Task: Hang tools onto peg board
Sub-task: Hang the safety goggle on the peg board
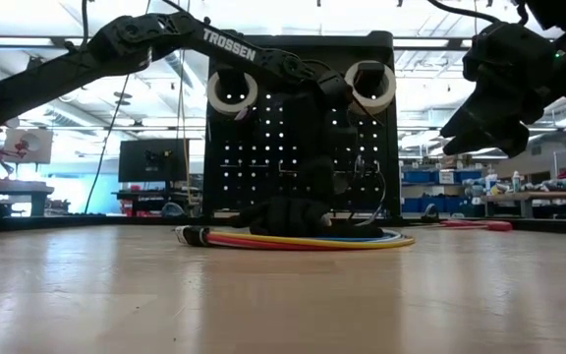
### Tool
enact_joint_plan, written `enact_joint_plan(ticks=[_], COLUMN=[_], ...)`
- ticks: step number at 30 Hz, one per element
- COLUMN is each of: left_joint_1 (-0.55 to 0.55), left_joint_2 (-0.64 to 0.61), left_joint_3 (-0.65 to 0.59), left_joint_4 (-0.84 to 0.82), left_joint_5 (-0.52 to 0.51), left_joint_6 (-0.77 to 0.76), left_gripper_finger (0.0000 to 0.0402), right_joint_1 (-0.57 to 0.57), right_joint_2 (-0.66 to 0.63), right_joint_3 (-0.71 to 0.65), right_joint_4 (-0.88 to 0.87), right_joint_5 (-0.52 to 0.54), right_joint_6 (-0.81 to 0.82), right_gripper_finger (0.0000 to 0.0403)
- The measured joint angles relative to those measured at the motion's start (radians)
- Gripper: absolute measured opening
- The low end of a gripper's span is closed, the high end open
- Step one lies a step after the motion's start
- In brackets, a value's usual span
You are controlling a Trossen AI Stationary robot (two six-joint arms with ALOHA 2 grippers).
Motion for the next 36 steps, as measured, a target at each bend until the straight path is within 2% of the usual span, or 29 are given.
enact_joint_plan(ticks=[11,21,27,36], left_joint_1=[0.014,0.015,0.019,0.019], left_joint_2=[0.002,0.03,0.03,0.03], left_joint_3=[-0.001,0.019,0.02,0.02], left_joint_4=[0.026,0.045,0.0,0.006], left_joint_5=[0.105,0.06,0.133,0.144], left_joint_6=[-0.013,-0.05,-0.122,-0.203], left_gripper_finger=[0.0094,0.0094,0.0094,0.0099], right_joint_1=[0.0,0.0,0.0,0.0], right_joint_2=[0.0,0.0,0.0,0.0], right_joint_3=[0.0,0.0,0.0,0.0], right_joint_4=[0.0,0.0,0.004,0.007], right_joint_5=[-0.001,-0.01,-0.022,-0.034], right_joint_6=[0.0,0.01,0.011,0.037], right_gripper_finger=[0.0213,0.0213,0.0213,0.0213])
